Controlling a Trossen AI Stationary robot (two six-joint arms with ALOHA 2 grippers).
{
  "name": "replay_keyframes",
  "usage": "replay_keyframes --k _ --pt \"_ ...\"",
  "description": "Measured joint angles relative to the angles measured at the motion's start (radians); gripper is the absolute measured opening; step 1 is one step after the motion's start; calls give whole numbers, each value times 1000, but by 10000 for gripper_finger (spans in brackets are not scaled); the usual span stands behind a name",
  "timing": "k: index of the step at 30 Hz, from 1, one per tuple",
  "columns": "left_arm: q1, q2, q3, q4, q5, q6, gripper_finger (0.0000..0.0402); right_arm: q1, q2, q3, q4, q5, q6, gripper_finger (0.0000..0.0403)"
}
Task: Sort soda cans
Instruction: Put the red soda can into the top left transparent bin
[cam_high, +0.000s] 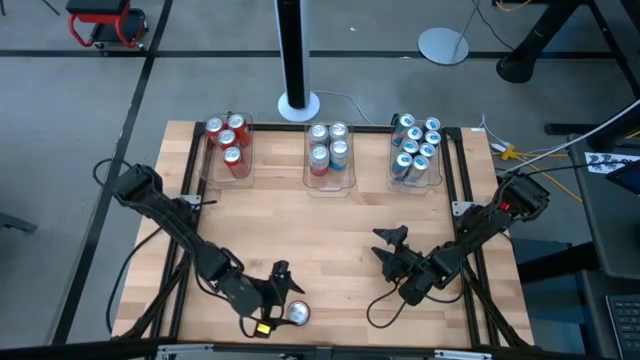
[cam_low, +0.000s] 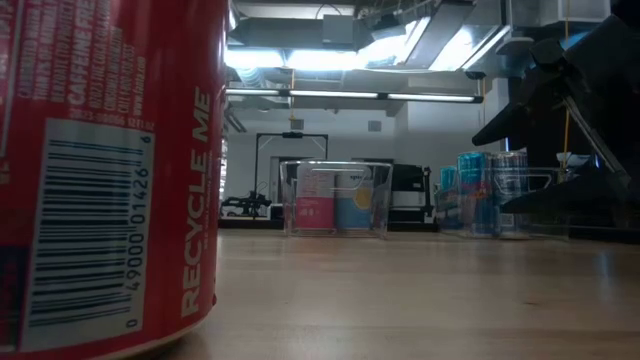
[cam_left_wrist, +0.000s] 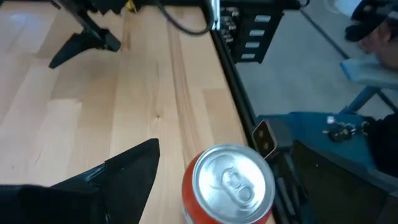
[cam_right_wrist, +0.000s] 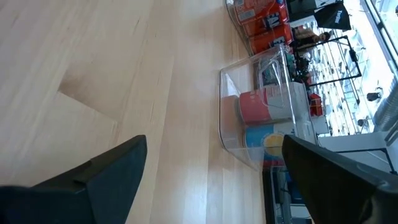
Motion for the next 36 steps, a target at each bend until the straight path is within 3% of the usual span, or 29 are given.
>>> replay_keyframes --k 11,36 --pt "0 62 0 9 53 -23 351 0 0 0 0 3 -8 374" --pt "26 163 -8 36 55 4 351 0 0 0 -2 8 -10 374"
